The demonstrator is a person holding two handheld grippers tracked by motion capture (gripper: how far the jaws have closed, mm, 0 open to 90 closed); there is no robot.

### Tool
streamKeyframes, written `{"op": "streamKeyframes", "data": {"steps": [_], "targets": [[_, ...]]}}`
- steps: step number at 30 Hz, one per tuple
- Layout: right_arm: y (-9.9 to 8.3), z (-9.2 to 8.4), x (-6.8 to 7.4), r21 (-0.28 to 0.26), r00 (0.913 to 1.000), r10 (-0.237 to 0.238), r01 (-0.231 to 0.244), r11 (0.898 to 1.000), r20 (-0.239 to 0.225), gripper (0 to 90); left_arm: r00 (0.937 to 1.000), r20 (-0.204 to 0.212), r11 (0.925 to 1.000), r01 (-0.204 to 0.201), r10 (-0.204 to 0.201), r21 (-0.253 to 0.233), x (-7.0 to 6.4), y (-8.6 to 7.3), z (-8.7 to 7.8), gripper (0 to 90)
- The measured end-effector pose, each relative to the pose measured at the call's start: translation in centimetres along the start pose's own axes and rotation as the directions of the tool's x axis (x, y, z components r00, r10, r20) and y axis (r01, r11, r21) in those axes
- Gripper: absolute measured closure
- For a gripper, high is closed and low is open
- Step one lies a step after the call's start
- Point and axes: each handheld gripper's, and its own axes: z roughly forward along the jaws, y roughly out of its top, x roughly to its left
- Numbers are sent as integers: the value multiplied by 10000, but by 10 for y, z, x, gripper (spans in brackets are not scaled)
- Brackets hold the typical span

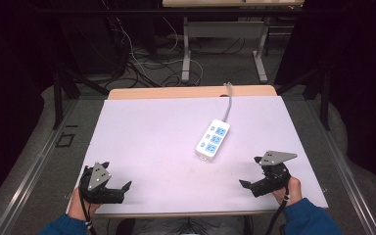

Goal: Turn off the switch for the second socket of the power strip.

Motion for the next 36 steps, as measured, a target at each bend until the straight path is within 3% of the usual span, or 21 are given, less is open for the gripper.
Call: {"op": "streamKeyframes", "data": {"steps": [8, 23, 26, 27, 36], "targets": [[1, 0, 0, 58, 10000, 55, -55, 10000, 6, 1, 9998, -44, 9997, -209, 210, 102, -1, 0, 0, 11], [7, 4, -3, 103, 9997, 7, -10, 9999, 262, 8, 9998, -3, 9998, -183, 183, 123, -2, 0, 3, 12], [9, 6, -4, 77, 9996, -68, 66, 9999, 266, 10, 9993, -102, 9993, -349, 351, 150, -1, 1, 2, 12], [10, 6, -4, 127, 9996, -26, 22, 9999, 276, 10, 9999, -11, 9998, -155, 155, 123, -2, 0, 3, 12], [18, 10, -6, 80, 9993, -127, 125, 9999, 351, 12, 9994, -126, 9993, -326, 328, 172, 0, 1, 3, 11]]}}
